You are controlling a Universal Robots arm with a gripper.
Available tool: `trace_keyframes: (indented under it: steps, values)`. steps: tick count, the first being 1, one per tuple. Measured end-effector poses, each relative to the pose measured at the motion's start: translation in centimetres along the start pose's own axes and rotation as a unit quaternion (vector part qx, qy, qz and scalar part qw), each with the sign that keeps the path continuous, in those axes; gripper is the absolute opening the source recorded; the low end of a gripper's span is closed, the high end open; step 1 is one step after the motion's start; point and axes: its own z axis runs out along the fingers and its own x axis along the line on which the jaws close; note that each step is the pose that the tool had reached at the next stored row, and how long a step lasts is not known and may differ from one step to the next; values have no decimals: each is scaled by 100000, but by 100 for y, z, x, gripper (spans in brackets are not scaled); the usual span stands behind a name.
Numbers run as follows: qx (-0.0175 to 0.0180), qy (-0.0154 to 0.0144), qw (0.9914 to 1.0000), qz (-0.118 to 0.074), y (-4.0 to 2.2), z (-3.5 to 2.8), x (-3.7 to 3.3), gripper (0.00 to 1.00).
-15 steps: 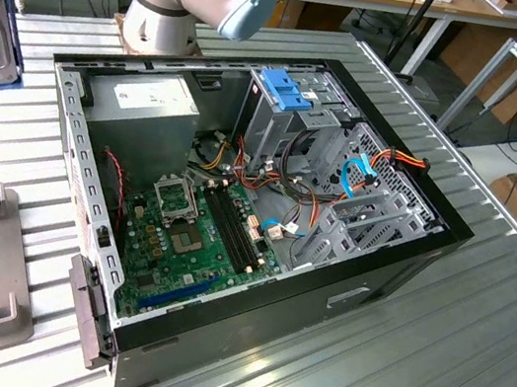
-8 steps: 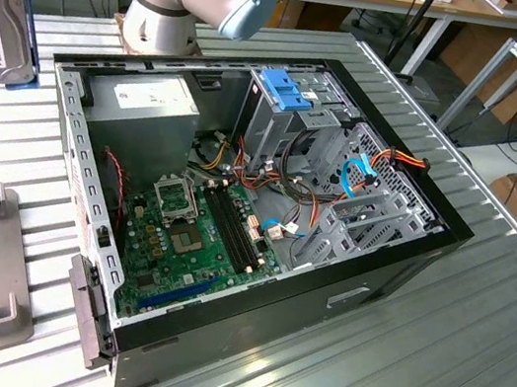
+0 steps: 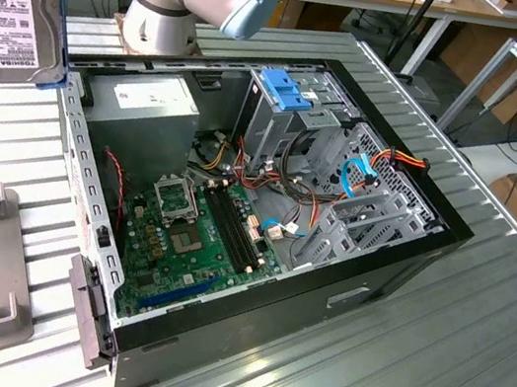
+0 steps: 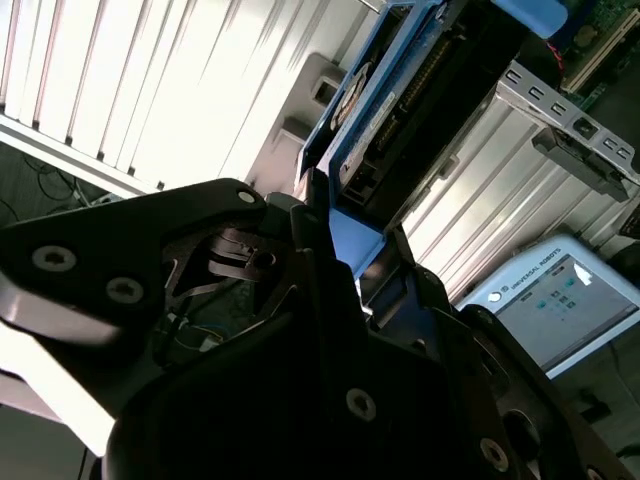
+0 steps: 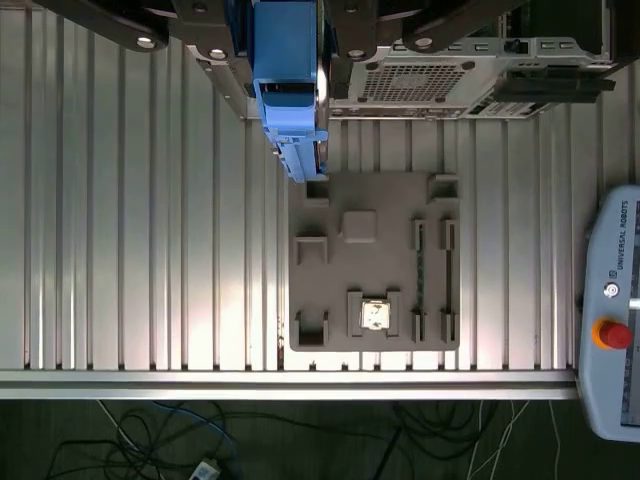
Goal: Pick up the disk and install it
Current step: 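Pick up the disk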
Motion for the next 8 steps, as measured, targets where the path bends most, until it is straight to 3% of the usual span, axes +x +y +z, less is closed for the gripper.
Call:
trace_keyframes:
  steps: [8]
  values:
    - [2, -2, 100000, 0, -215, -1, -1, 36]
